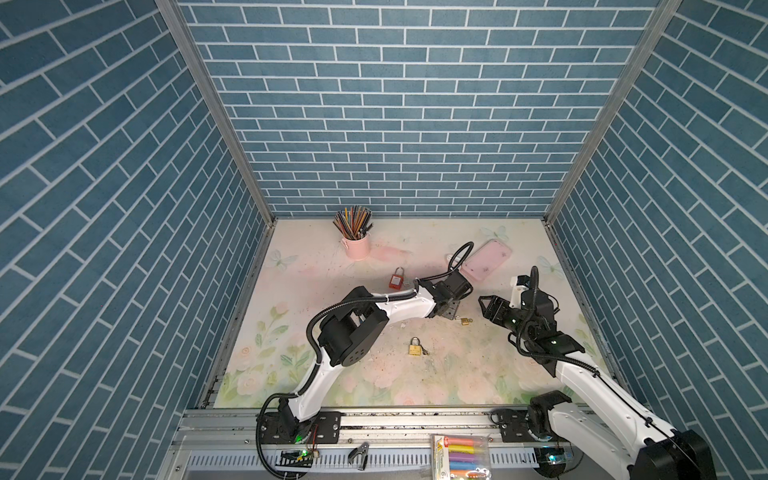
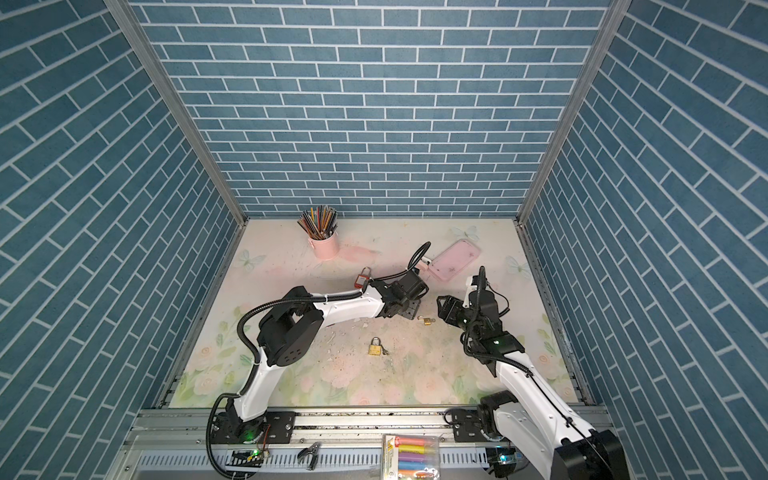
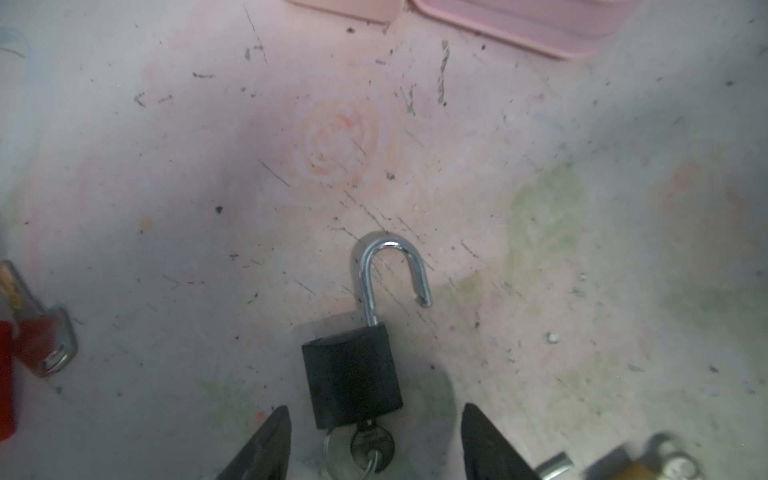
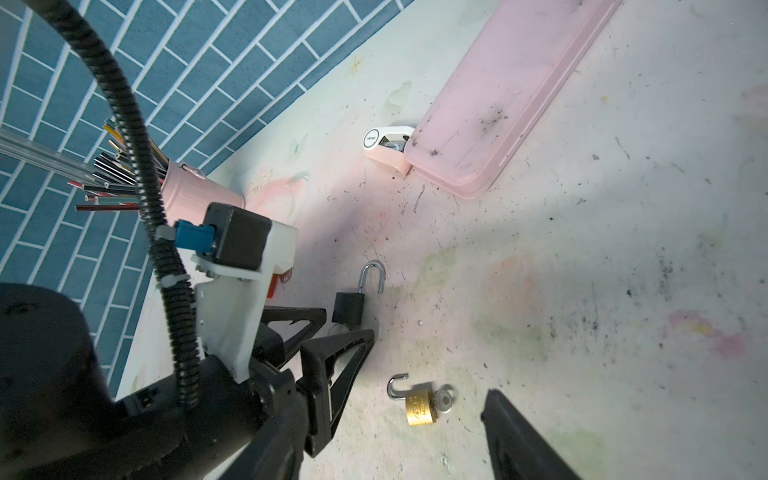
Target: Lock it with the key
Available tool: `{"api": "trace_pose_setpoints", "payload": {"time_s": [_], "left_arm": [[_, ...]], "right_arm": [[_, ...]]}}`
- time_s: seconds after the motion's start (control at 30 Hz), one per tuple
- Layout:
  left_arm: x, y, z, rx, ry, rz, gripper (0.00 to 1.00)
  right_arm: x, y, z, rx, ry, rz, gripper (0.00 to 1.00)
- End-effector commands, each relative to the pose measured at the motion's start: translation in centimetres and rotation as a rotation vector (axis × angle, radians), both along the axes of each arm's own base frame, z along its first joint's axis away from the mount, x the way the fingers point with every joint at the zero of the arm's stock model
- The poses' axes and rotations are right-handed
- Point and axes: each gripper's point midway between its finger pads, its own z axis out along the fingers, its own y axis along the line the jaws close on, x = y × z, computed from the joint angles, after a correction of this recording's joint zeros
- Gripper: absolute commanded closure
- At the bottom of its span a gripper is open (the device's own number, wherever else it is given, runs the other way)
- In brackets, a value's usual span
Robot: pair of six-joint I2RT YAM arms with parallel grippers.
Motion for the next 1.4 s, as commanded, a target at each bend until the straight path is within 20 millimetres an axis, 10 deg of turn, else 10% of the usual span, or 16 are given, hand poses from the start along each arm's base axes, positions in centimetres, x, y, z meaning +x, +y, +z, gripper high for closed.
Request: {"api": "trace_pose_setpoints", "payload": {"time_s": [0.0, 0.47, 0.93, 1.37], "left_arm": [[0.0, 0.3, -0.8, 0.027, 0.008, 0.021, 0.37], [0.3, 0.5, -2.9, 0.052, 0.036, 0.028, 0.43], [0.4, 1.4, -3.1, 0.076, 0.024, 0.029, 0.79], [-0.8, 2.3, 8.2, -0.179, -0.256, -0.198, 0.90]], "right_arm": [[0.2, -0.2, 0.0, 0.011, -0.007, -0.012, 0.31], [0.6, -0.2, 0.1, 0.015, -0.004, -0.014, 0.32], [1.0, 0.0, 0.7, 0.017, -0.004, -0.003, 0.32], [0.2, 1.9, 4.6, 0.065, -0.082, 0.134, 0.33]]}}
